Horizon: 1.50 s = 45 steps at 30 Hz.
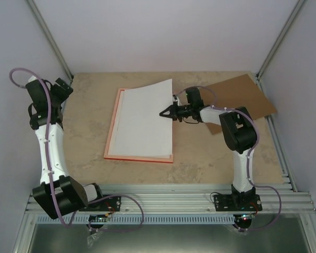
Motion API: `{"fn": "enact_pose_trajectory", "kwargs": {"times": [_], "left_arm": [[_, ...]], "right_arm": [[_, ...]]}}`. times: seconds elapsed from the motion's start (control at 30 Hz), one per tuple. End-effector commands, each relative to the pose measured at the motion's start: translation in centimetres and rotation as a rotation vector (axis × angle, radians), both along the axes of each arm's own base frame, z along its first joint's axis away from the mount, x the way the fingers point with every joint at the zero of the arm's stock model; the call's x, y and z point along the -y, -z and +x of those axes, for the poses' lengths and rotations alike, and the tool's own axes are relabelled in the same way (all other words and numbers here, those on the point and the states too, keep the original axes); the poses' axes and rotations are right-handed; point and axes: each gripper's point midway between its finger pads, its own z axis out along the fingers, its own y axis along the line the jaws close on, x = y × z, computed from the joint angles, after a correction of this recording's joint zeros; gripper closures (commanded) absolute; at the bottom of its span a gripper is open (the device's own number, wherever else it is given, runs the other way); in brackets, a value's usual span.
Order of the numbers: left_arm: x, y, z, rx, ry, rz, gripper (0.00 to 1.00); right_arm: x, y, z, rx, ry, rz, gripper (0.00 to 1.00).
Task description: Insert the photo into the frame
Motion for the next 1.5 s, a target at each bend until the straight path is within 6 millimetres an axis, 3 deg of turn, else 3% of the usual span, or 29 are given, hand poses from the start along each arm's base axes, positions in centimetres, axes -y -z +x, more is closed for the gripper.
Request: {"fn": "enact_pose_trajectory", "kwargs": {"times": [0.0,0.3,0.43,0.67,0.87,1.07,1.23,1.37,1.47], "left_arm": [[-0.2,0.2,0.5,0.005,0.009,0.004,0.0],[-0.3,1.5,1.0,-0.02,0.014,-0.011,0.01],[-0.3,1.8,1.2,-0.023,0.021,-0.016,0.01],[-0.3,2.1,1.6,-0.029,0.027,-0.023,0.01],[-0.7,1.7,2.1,-0.02,0.017,-0.02,0.01],[-1.4,-0.2,2.6,0.011,-0.004,0.018,0.01],[-2.3,-3.2,2.6,0.053,-0.038,0.086,0.01],[-3.5,-5.4,2.2,0.08,-0.088,0.139,0.01],[-3.8,-6.0,2.0,0.092,-0.099,0.139,0.01]], "right_arm": [[-0.3,0.8,-0.4,-0.102,0.016,0.044,0.99],[-1.4,1.9,-1.4,-0.147,-0.008,0.054,0.99],[-2.1,1.2,-1.0,-0.102,-0.028,0.085,1.0],[-2.3,-3.6,-0.2,0.123,-0.106,0.137,0.99],[-2.5,-9.0,-1.9,0.225,-0.181,0.252,0.99],[-5.9,-14.5,-3.0,0.289,-0.23,0.369,0.99],[-8.7,-16.9,-2.2,0.289,-0.216,0.437,0.99],[-10.7,-15.9,-2.6,0.224,-0.217,0.439,1.0],[-10.9,-13.2,-2.3,0.156,-0.201,0.407,0.99]]}}
